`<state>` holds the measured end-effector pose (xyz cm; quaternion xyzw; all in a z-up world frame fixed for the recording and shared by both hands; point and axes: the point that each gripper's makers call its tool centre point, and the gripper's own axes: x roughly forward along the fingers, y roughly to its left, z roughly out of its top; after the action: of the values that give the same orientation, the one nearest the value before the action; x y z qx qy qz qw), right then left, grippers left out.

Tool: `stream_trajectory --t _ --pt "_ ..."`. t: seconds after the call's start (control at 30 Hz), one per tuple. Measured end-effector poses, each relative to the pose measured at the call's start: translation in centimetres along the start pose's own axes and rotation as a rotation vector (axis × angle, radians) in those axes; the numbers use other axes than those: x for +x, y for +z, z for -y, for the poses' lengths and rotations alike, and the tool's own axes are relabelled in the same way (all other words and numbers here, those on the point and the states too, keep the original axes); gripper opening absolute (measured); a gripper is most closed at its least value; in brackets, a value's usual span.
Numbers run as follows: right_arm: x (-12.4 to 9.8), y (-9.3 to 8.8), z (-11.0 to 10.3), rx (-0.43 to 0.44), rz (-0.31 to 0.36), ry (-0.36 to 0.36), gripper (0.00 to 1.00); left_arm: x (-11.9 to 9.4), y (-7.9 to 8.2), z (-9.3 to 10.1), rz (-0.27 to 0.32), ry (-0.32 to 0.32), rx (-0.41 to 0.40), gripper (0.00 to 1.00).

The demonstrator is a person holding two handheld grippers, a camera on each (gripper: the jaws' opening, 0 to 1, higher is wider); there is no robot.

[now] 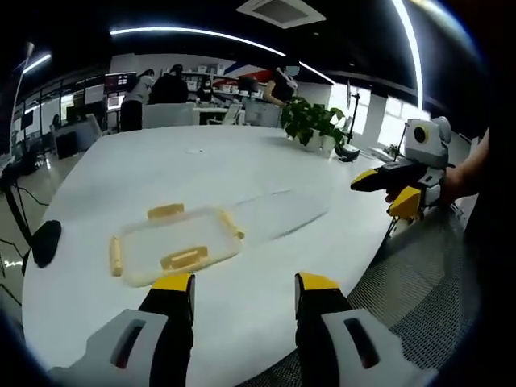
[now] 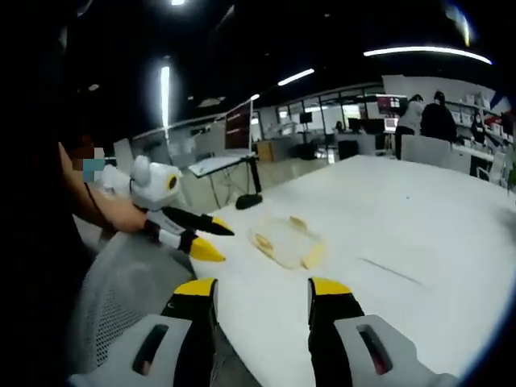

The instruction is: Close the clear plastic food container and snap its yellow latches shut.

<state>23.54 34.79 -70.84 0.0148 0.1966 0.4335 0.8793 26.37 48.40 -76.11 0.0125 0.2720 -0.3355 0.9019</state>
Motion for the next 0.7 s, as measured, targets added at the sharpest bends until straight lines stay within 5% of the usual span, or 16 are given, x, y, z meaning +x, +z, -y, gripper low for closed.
stream_trajectory --t 0.37,0.7 --pt "2.9 1.6 -0.5 0.009 0.024 -0.008 0.44 -0.4 1.3 0.8 0.038 -0.069 -0.065 0.57" --pt "4.6 1.9 -0.9 0.031 0.042 -0.021 0.45 -0.5 3.0 -1.1 0.067 -0.093 -0.078 0.60"
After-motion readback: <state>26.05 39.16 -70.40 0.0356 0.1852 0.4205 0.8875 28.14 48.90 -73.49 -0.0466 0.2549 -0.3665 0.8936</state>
